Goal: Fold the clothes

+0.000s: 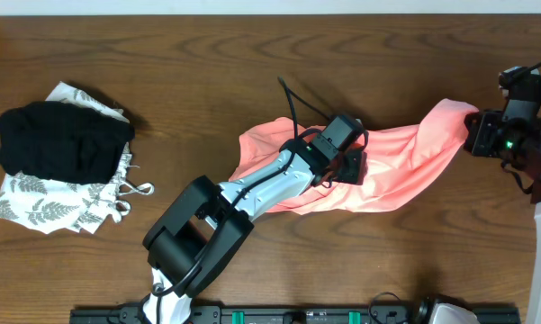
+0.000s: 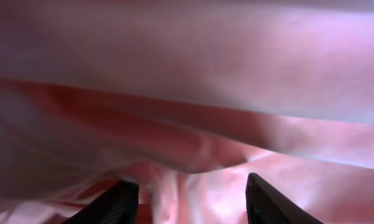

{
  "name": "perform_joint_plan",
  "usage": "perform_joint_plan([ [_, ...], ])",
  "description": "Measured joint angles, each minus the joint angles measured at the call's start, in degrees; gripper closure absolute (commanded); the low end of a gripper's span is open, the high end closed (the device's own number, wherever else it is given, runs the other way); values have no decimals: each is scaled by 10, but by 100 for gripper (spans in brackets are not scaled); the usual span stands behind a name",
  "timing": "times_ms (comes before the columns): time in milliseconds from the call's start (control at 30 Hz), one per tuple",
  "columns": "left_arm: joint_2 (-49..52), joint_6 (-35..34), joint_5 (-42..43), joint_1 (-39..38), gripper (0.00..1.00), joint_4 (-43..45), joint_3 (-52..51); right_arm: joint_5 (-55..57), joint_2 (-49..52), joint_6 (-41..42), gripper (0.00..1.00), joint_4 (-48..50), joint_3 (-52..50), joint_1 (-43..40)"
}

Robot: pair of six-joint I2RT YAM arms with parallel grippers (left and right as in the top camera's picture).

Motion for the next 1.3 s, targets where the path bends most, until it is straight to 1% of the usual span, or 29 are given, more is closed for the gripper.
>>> perform_joint_plan([
  [200,0,3,18,0,45,2,0,0,0,0,99,0,0,0],
  [567,14,6,21,0,45,12,0,0,0,0,99,0,0,0],
  [600,19,6,23,0,46,14,0,0,0,0,99,0,0,0],
  [767,31,7,42,0,67,32,0,0,0,0,99,0,0,0],
  [1033,31,25,60,0,76,29,0,0,0,0,99,0,0,0],
  [1167,26,41,52,0,76,5,0,0,0,0,99,0,0,0],
  [1300,2,63,22,0,76,-29,0,0,0,0,99,0,0,0],
])
